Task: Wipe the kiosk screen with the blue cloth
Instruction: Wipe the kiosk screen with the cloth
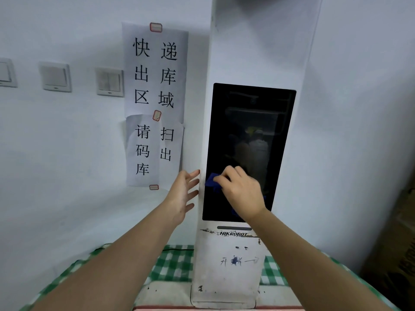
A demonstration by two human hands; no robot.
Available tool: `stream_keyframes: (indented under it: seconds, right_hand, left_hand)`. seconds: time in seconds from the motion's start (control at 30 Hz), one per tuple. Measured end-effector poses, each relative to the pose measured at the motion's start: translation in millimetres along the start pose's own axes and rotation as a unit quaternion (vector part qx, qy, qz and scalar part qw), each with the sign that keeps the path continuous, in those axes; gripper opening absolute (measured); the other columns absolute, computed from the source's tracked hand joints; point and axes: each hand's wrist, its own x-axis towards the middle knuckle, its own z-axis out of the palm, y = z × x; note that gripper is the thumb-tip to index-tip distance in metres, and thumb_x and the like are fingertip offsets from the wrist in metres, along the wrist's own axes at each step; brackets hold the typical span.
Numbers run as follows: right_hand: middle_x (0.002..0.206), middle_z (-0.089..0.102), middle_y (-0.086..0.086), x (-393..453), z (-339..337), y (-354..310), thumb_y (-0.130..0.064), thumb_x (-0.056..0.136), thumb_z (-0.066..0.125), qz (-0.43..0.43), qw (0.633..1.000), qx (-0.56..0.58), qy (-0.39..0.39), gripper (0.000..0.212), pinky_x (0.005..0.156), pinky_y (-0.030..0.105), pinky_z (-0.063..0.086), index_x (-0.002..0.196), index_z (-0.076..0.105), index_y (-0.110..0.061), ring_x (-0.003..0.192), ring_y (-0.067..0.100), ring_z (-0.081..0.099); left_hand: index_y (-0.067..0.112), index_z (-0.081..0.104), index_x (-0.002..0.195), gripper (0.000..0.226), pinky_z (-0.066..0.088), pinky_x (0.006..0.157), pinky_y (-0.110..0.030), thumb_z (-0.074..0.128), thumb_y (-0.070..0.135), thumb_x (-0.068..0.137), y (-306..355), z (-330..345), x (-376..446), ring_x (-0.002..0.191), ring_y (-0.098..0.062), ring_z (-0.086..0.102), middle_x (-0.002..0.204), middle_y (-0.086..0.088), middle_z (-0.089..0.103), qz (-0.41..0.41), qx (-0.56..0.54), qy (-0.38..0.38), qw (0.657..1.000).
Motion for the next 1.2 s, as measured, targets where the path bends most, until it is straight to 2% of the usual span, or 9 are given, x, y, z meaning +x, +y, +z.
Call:
stream_keyframes:
  seconds: [0.17, 0.4, 0.5, 0.63, 0.77, 0.87, 0.93, 1.07, 1.2]
  right_hand:
    - [0.086, 0.059, 0.006, 13, 2, -18, 0.001, 0.064, 0.076, 0.049, 0.998, 0.024, 0.016, 0.029, 0.040, 0.027, 0.041, 0.089, 0.068, -0.011, 0.073, 0.022, 0.054]
    - [0.085, 0.057, 0.005, -13, 4, -7, -0.001, 0.058, 0.080, -0.061, 0.997, -0.005, -0.049, 0.035, 0.042, 0.026, 0.034, 0.089, 0.067, -0.012, 0.073, 0.022, 0.052]
    - [0.084, 0.058, 0.004, -5, -5, 8, -0.001, 0.064, 0.077, -0.004, 1.000, -0.005, -0.016, 0.030, 0.040, 0.025, 0.030, 0.089, 0.068, -0.013, 0.072, 0.022, 0.053]
    - [0.087, 0.060, 0.005, 9, -7, -5, 0.000, 0.064, 0.078, 0.063, 0.998, 0.014, 0.007, 0.031, 0.040, 0.025, 0.034, 0.091, 0.068, -0.011, 0.073, 0.022, 0.055]
    - [0.087, 0.059, 0.006, -6, 1, -11, 0.000, 0.055, 0.083, -0.009, 0.999, 0.001, -0.040, 0.041, 0.042, 0.024, 0.031, 0.091, 0.068, -0.012, 0.074, 0.022, 0.055]
    - [0.086, 0.058, 0.005, -16, -5, 8, -0.002, 0.059, 0.081, -0.044, 0.998, -0.015, -0.050, 0.035, 0.044, 0.023, 0.025, 0.089, 0.067, -0.012, 0.073, 0.022, 0.054]
    - [0.083, 0.058, 0.003, -15, -10, 19, -0.002, 0.062, 0.079, -0.012, 0.999, -0.019, -0.027, 0.029, 0.042, 0.023, 0.023, 0.086, 0.067, -0.014, 0.071, 0.022, 0.053]
    - [0.083, 0.058, 0.003, -4, -14, 17, 0.000, 0.066, 0.074, 0.084, 0.996, 0.025, 0.026, 0.025, 0.036, 0.023, 0.035, 0.087, 0.069, -0.012, 0.070, 0.021, 0.054]
    - [0.083, 0.058, 0.004, -12, -2, 5, -0.001, 0.063, 0.076, 0.051, 0.999, 0.012, 0.005, 0.027, 0.036, 0.025, 0.034, 0.086, 0.068, -0.012, 0.070, 0.022, 0.053]
  left_hand:
    - [0.030, 0.055, 0.133, 0.051, 0.027, 0.113, -0.046, 0.023, 0.031, 0.093, -3, 4, -1, 0.129, -0.022, 0.046, 0.141, 0.002, 0.051, 0.002, -0.007, 0.011, 1.000]
    - [0.029, 0.052, 0.136, 0.052, 0.026, 0.111, -0.046, 0.021, 0.031, 0.094, -3, 7, -1, 0.131, -0.021, 0.044, 0.145, 0.002, 0.047, 0.005, 0.001, 0.020, 1.000]
    - [0.029, 0.051, 0.137, 0.053, 0.024, 0.111, -0.046, 0.020, 0.030, 0.094, -2, 9, -3, 0.133, -0.022, 0.042, 0.146, 0.001, 0.046, -0.001, 0.000, 0.015, 1.000]
    - [0.027, 0.048, 0.139, 0.052, 0.021, 0.113, -0.045, 0.019, 0.029, 0.097, -1, 16, -9, 0.133, -0.022, 0.041, 0.146, 0.000, 0.045, 0.013, -0.011, 0.026, 1.000]
    - [0.025, 0.047, 0.140, 0.051, 0.021, 0.114, -0.045, 0.019, 0.028, 0.097, -2, 21, -11, 0.133, -0.022, 0.040, 0.146, -0.001, 0.044, 0.021, -0.018, 0.039, 0.999]
    - [0.025, 0.051, 0.137, 0.051, 0.021, 0.113, -0.046, 0.021, 0.029, 0.096, -1, 18, -7, 0.132, -0.023, 0.042, 0.145, -0.001, 0.047, 0.010, -0.020, 0.039, 0.999]
    - [0.025, 0.051, 0.137, 0.052, 0.021, 0.113, -0.047, 0.021, 0.028, 0.095, 0, 15, -6, 0.132, -0.023, 0.042, 0.145, -0.001, 0.047, -0.001, -0.018, 0.031, 0.999]
    - [0.026, 0.052, 0.136, 0.052, 0.022, 0.112, -0.046, 0.022, 0.028, 0.094, 0, 14, -6, 0.131, -0.022, 0.044, 0.144, 0.000, 0.048, -0.006, -0.016, 0.026, 1.000]
    - [0.026, 0.052, 0.136, 0.052, 0.023, 0.113, -0.046, 0.022, 0.028, 0.094, 0, 16, -6, 0.132, -0.023, 0.043, 0.144, -0.001, 0.048, 0.002, -0.014, 0.036, 0.999]
